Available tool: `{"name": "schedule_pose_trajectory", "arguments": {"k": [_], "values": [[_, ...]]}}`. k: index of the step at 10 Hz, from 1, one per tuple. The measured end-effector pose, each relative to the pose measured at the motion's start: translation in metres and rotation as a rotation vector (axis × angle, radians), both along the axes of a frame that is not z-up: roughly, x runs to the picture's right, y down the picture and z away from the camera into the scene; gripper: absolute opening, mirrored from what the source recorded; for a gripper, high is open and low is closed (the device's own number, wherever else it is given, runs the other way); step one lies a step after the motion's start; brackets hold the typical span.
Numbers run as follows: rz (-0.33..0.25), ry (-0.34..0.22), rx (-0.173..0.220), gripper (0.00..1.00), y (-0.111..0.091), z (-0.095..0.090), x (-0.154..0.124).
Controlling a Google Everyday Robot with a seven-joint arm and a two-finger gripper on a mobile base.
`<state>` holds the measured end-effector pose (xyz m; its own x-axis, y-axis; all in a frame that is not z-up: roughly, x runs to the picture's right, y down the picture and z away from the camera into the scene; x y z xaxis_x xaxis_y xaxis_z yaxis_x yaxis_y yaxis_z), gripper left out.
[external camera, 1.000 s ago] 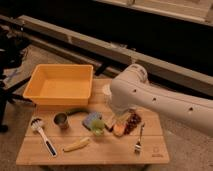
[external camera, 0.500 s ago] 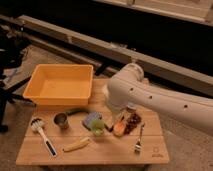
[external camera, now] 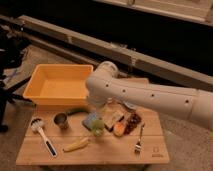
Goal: Place sponge in plastic cup
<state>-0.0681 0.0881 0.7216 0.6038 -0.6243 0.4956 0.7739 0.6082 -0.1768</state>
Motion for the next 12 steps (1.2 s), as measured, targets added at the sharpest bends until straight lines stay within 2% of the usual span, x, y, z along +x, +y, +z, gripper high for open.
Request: {"name": "schedule_pose_trajectory", "arguments": {"k": [4,6,12], "values": [[-0.102,-0.027,0.042,0.65,0.0,0.03,-0.022],[-0.128,-0.03,0.055,0.65,0.0,0.037,-0.029],[-0.197,-0.003,0.049,0.65,0.007,0.076,-0.033]]}}
